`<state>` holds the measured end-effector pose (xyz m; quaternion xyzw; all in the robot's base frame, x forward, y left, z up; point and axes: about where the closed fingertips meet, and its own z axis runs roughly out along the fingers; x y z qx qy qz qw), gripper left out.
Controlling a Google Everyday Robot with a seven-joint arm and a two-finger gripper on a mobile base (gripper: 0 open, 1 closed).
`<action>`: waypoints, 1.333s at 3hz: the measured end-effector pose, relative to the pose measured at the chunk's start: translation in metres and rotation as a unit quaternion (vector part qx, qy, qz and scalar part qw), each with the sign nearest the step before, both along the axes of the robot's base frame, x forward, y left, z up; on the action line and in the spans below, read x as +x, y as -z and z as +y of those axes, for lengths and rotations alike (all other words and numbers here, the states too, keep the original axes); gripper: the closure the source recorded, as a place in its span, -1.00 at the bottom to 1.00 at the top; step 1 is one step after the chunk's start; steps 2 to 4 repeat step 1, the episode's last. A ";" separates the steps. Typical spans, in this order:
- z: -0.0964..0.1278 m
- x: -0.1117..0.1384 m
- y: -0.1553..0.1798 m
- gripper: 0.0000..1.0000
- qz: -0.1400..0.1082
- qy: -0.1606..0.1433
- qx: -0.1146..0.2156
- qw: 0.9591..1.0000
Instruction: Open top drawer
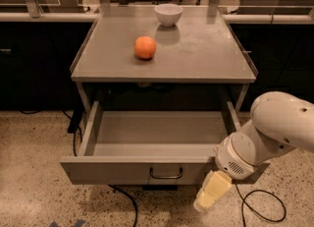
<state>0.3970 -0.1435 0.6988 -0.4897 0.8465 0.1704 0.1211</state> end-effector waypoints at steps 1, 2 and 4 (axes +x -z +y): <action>0.000 0.000 0.000 -1.00 0.000 0.000 0.000 1.000; 0.000 0.000 0.000 -1.00 0.000 0.000 0.000 1.000; 0.000 0.000 0.000 -1.00 0.000 0.000 0.000 1.000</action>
Offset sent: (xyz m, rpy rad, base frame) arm 0.0000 0.0000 0.0000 0.0000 0.0000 0.0000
